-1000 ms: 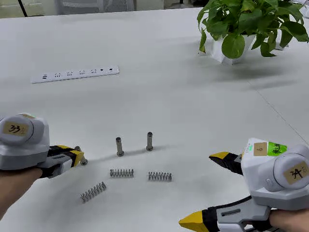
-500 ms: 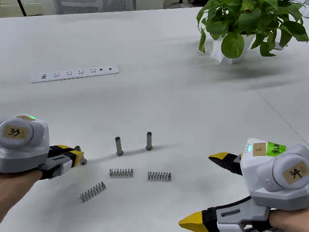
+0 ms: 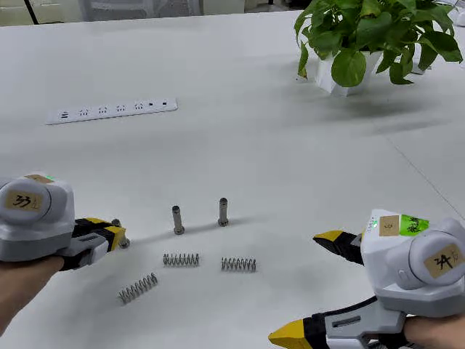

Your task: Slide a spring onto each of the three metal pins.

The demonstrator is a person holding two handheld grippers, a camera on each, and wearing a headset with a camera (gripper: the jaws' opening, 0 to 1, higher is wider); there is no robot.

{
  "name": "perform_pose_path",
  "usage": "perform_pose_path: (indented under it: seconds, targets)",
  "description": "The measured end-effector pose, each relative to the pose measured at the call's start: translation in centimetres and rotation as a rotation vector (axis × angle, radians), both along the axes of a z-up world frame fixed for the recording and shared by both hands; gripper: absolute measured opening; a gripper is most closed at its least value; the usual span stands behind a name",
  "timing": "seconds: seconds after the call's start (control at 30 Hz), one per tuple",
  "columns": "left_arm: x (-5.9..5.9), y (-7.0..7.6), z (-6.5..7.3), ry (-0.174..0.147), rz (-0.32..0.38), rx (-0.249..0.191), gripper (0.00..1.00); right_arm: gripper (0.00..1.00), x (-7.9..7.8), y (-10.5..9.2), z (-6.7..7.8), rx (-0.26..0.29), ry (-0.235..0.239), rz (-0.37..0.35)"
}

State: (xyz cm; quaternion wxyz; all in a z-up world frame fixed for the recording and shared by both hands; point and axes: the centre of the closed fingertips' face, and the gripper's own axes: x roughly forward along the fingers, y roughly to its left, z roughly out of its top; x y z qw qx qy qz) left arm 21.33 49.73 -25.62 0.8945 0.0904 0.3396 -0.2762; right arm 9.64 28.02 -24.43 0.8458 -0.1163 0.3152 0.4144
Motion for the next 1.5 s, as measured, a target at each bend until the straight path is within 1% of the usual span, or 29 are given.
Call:
perform_pose_path:
  seconds: [0.1, 0.17, 0.37, 0.43, 0.5, 0.57, 0.7, 0.77, 0.87, 1.03, 1.07, 1.17, 1.2, 1.3, 1.37, 1.43, 1.5]
  targets:
    - [0.0, -0.1, 0.0, -0.005, -0.002, 0.002, 0.09, 0.95, 0.0, -0.1, -0.1, -0.003, 0.002, -0.001]
    - [0.0, -0.2, 0.0, -0.007, -0.001, -0.007, 0.12, 0.95, 0.0, -0.1, -0.1, -0.001, 0.002, -0.001]
    - [0.0, -0.5, -0.1, -0.012, -0.009, -0.011, 0.2, 0.95, 0.0, -0.2, 0.0, -0.003, 0.0, -0.002]
    - [0.0, -0.6, -0.1, -0.016, -0.012, -0.015, 0.26, 0.95, 0.1, -0.2, 0.0, -0.005, 0.0, -0.002]
    - [0.0, -0.8, 0.1, -0.026, -0.017, -0.027, 0.31, 0.95, 0.1, -0.2, 0.0, -0.006, 0.001, -0.001]
    - [0.0, -1.0, 0.1, -0.026, -0.022, -0.035, 0.35, 0.95, 0.1, -0.2, 0.0, -0.007, 0.0, -0.001]
    - [0.1, -1.1, 0.2, -0.034, -0.023, -0.041, 0.47, 0.95, 0.2, -0.2, 0.0, -0.007, -0.002, 0.0]
    - [0.1, -1.2, 0.4, -0.042, -0.024, -0.044, 0.5, 0.95, 0.2, -0.2, 0.1, -0.007, -0.003, 0.0]
    - [0.1, -1.3, 0.4, -0.044, -0.026, -0.053, 0.56, 0.96, 0.3, -0.2, 0.1, -0.009, -0.005, 0.002]
    - [0.0, -1.4, 0.6, -0.057, -0.03, -0.066, 0.68, 0.96, 0.4, -0.2, 0.1, -0.011, -0.005, 0.005]
    - [-0.1, -1.5, 0.7, -0.058, -0.038, -0.075, 0.7, 0.96, 0.4, -0.1, 0.1, -0.012, -0.004, 0.007]
    - [-0.3, -1.8, 0.9, -0.069, -0.057, -0.089, 0.83, 0.96, 0.5, 0.0, 0.1, -0.014, -0.004, 0.01]
    - [-0.3, -1.8, 0.9, -0.071, -0.057, -0.091, 0.88, 0.96, 0.5, 0.0, 0.1, -0.013, -0.005, 0.01]
    - [-0.5, -1.9, 1.1, -0.082, -0.075, -0.1, 0.97, 0.96, 0.6, 0.0, 0.1, -0.015, -0.007, 0.012]
    - [-0.7, -2.0, 1.2, -0.081, -0.086, -0.104, 1.0, 0.96, 0.6, 0.1, 0.2, -0.015, -0.008, 0.012]
    - [-0.9, -1.8, 1.2, -0.076, -0.09, -0.107, 1.0, 0.96, 0.7, 0.1, 0.2, -0.016, -0.011, 0.011]
    - [-1.1, -1.7, 1.4, -0.08, -0.087, -0.119, 1.0, 0.96, 0.9, 0.0, 0.2, -0.017, -0.013, 0.009]
